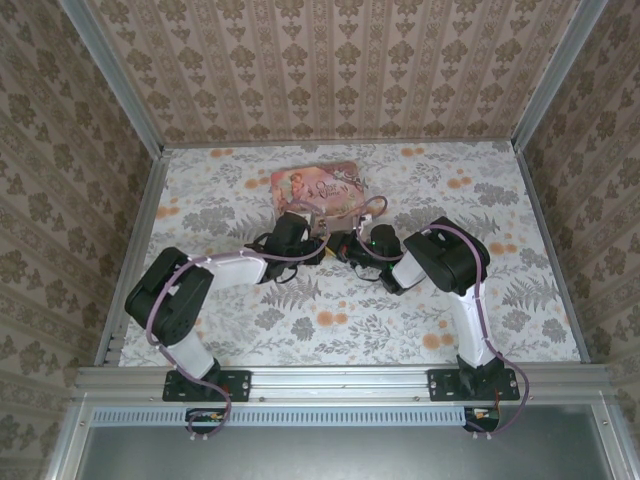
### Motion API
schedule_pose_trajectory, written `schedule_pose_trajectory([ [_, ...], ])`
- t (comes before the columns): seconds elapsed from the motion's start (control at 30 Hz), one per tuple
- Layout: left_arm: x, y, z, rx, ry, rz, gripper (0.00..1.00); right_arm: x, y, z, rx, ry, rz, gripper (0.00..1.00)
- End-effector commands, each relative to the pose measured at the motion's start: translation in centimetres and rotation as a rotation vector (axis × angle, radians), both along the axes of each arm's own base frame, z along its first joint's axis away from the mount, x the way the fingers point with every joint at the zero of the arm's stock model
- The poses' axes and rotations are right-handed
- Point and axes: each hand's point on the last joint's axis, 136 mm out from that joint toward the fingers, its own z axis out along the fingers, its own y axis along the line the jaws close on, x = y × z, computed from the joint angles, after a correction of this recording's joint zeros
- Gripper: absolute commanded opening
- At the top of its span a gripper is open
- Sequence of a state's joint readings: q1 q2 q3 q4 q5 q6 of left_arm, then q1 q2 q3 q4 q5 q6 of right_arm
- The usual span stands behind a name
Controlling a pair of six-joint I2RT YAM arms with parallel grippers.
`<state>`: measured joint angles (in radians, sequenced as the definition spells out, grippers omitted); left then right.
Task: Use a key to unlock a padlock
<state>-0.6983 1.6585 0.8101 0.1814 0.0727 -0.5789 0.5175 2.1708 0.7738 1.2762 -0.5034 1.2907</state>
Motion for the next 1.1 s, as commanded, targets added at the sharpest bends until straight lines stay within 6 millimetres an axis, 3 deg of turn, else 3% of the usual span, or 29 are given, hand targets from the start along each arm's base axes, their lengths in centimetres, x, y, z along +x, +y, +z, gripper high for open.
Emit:
schedule_pose_trajectory([
  [0.0, -0.8, -1.0, 3.9, -0.083, -0.057, -0.048, 0.41, -0.9, -0.7, -2.4, -0.053, 0.053, 0.001, 0.00],
  [0.23, -0.6, 1.8, 7.9, -0.145, -0.069, 0.044, 0.68, -1.1, -1.8, -2.9, -0.076, 0.063, -0.014, 0.00],
  [0.5, 1.4, 6.9, 11.1, -0.004, -0.071, 0.144, 0.82, -1.5, -2.7, -3.5, -0.152, 0.084, -0.031, 0.00],
  [0.67, 2.8, 8.9, 10.8, 0.109, -0.012, 0.150, 0.89, -1.9, -3.4, -3.9, -0.183, 0.109, -0.056, 0.00],
  [0.83, 4.2, 9.4, 9.8, 0.263, 0.026, 0.110, 0.97, -2.3, -4.2, -4.9, -0.216, 0.142, -0.087, 0.00],
  [1.07, 5.4, 9.9, 7.8, 0.428, 0.068, 0.093, 0.99, -2.3, -5.1, -5.0, -0.215, 0.153, -0.141, 0.00],
])
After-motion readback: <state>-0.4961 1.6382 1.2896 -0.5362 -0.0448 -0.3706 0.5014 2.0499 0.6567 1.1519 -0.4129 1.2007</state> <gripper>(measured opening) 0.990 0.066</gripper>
